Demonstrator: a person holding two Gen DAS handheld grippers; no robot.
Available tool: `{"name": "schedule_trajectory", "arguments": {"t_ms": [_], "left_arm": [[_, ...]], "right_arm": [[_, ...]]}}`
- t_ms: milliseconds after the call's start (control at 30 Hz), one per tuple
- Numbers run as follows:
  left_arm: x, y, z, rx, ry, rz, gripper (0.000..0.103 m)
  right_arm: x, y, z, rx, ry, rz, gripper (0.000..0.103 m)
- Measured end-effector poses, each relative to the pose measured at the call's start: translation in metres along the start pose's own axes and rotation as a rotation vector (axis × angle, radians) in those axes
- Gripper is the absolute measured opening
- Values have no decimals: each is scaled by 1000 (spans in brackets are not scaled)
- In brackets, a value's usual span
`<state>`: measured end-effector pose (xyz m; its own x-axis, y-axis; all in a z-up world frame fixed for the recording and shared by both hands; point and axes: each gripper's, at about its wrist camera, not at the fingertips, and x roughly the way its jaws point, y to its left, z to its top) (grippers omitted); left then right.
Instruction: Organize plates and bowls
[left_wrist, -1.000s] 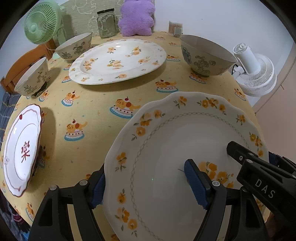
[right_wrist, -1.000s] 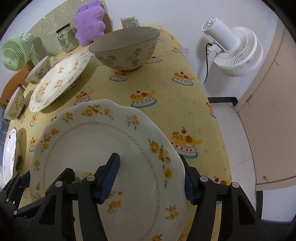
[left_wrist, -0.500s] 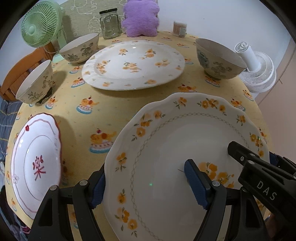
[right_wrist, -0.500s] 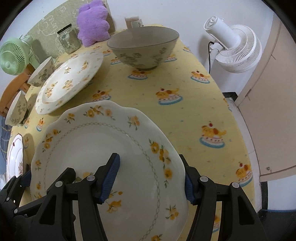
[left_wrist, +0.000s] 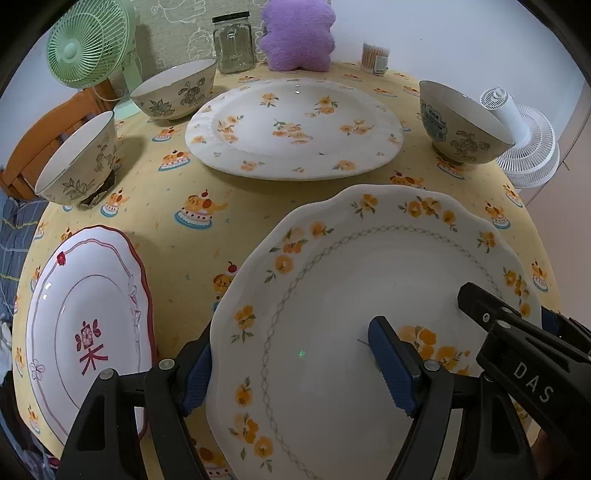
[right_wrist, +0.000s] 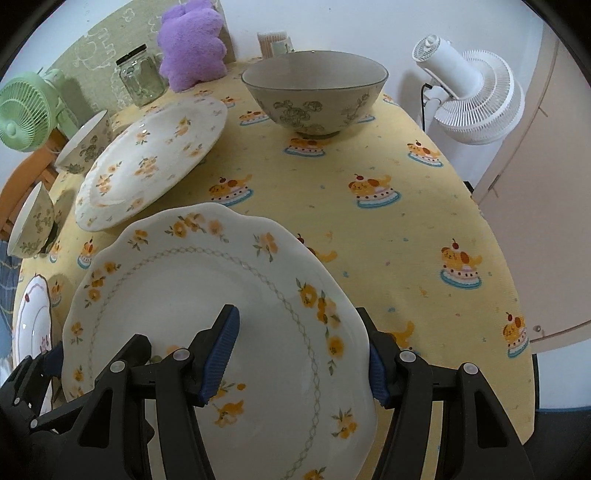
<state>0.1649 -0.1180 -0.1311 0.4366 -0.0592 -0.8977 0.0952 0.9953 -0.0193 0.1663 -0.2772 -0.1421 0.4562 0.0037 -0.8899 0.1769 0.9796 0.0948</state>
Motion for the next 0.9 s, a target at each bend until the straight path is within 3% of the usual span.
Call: {"name": "schedule_trajectory", "arguments": {"t_ms": [233, 467, 900], "left_arm": [[0, -1, 0, 6, 7, 0, 81], [-17, -2, 2, 37, -50, -16, 92], [-63, 23, 16, 58, -149, -68, 93]], "right_arm": [[-1, 1, 0, -34, 1, 0, 68], [-21, 9, 1, -88, -64, -9, 86], [-74, 33, 3, -49, -167, -24, 87]]}}
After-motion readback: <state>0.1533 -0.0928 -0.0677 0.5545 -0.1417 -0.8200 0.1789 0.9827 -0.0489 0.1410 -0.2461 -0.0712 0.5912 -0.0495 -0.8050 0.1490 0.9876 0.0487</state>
